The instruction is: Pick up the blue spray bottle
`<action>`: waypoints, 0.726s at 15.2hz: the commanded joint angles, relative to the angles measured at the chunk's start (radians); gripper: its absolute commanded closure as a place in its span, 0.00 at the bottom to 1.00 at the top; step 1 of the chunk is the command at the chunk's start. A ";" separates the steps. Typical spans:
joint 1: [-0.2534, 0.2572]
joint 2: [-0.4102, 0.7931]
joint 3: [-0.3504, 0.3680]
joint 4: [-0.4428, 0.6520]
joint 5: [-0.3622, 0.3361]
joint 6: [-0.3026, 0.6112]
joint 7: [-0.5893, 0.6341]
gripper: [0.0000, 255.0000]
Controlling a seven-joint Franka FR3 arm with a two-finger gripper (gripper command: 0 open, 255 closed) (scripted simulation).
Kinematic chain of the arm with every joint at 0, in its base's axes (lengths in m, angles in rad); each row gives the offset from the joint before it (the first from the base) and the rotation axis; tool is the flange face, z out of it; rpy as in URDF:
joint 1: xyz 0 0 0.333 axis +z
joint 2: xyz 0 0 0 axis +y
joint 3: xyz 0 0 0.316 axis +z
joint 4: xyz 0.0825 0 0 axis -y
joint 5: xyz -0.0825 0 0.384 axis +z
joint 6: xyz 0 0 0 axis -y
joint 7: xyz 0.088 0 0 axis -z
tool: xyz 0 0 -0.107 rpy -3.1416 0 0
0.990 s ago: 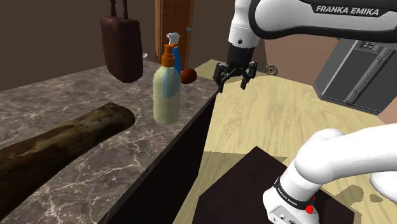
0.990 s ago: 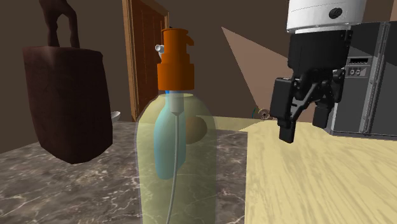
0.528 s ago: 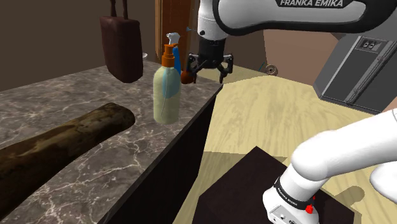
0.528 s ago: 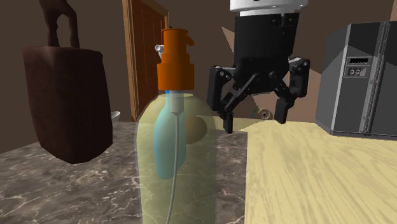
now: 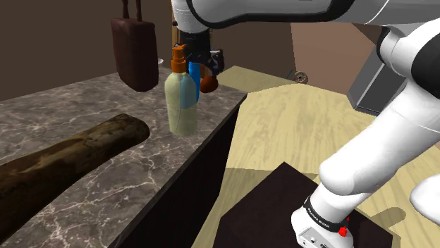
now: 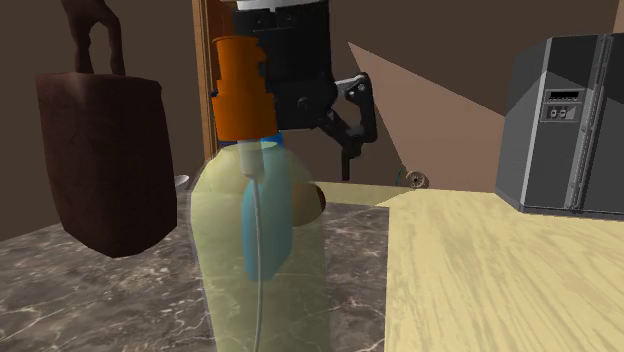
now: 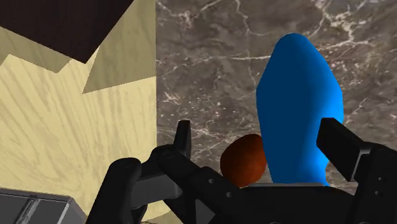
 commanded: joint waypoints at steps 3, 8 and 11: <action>0.104 0.329 0.100 0.293 -0.323 -0.200 0.305 0.00; 0.107 0.317 0.075 0.234 -0.309 -0.147 0.326 0.00; 0.089 0.303 0.075 0.173 -0.297 -0.097 0.341 0.00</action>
